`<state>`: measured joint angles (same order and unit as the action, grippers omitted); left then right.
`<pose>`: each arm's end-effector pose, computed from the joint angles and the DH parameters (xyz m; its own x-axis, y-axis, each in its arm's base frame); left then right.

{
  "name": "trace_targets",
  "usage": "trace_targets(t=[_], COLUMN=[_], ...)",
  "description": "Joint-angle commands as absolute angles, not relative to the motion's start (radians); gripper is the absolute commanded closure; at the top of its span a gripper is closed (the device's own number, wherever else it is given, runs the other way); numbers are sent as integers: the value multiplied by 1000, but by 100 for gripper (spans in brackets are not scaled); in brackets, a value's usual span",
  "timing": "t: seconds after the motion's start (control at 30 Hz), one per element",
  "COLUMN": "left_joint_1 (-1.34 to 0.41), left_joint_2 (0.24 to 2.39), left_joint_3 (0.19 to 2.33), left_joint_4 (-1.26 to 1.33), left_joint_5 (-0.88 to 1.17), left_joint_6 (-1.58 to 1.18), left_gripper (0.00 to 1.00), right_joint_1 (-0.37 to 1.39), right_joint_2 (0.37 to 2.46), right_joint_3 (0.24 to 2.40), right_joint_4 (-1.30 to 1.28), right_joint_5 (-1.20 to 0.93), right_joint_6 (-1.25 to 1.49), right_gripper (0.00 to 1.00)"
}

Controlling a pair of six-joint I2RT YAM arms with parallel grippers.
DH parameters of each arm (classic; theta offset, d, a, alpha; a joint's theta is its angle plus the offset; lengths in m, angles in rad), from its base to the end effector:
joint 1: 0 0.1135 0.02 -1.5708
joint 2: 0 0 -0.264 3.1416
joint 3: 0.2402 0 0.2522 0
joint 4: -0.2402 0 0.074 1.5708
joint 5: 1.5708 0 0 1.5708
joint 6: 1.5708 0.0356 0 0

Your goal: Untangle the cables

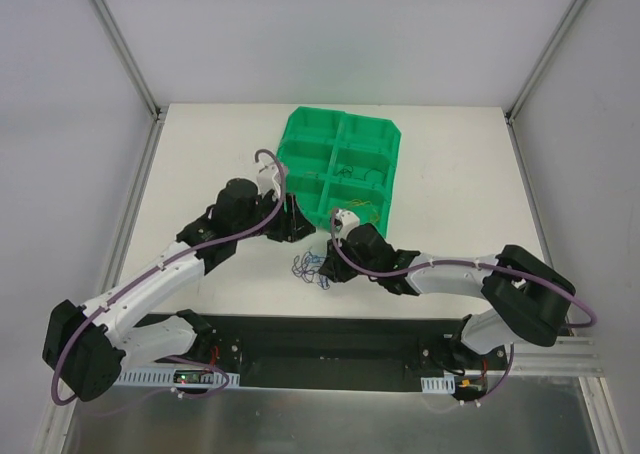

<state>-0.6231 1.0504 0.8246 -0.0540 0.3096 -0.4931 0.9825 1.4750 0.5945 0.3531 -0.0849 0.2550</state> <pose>0.1923 -0.1516 0.3164 -0.5732 -0.1433 -0.8068 0.5929 0.6071 -0.5291 0.1593 0.2442 0.1705 -0.4896 -0.2810 -0.8254 -0.7710 0.5817 0.2593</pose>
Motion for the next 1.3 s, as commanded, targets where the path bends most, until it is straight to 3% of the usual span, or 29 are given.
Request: trace_targets(t=[0.0,0.13,0.33,0.6,0.77,0.87,0.93,1.0,1.03,1.17,1.27], left_joint_1=[-646,-701,-747,-781,-781,-781,-782,-787,-785,-785,-787], left_joint_2=[1032,1067,1195,1215,1347,1374,1353,1318,1301,1266,1252], left_joint_3=[678,646,672,595,626,627,612,592,580,566,552], left_joint_4=[-5,-3,-44,-43,-43,-38,-34,-23,-20,-17,-3], left_joint_5=[331,299,249,123,153,160,160,163,164,178,190], left_joint_6=[-584,-545,-489,-482,-437,-443,-454,-450,-446,-443,-454], left_gripper=[49,44,48,39,51,81,94,100,100,100,100], right_joint_1=[986,986,988,986,988,988,986,989,989,988,971], right_joint_2=[1470,1468,1448,1407,1401,1399,1394,1394,1396,1416,1463], right_joint_3=[595,565,532,502,497,495,499,517,534,629,702], right_joint_4=[439,462,500,499,499,492,477,451,431,335,275], right_joint_5=[-32,-44,-38,-34,-32,-28,-11,-18,-12,54,46], right_joint_6=[273,282,287,290,285,284,284,259,240,192,155], right_gripper=[84,100,100,100,100,99,93,77,64,41,39])
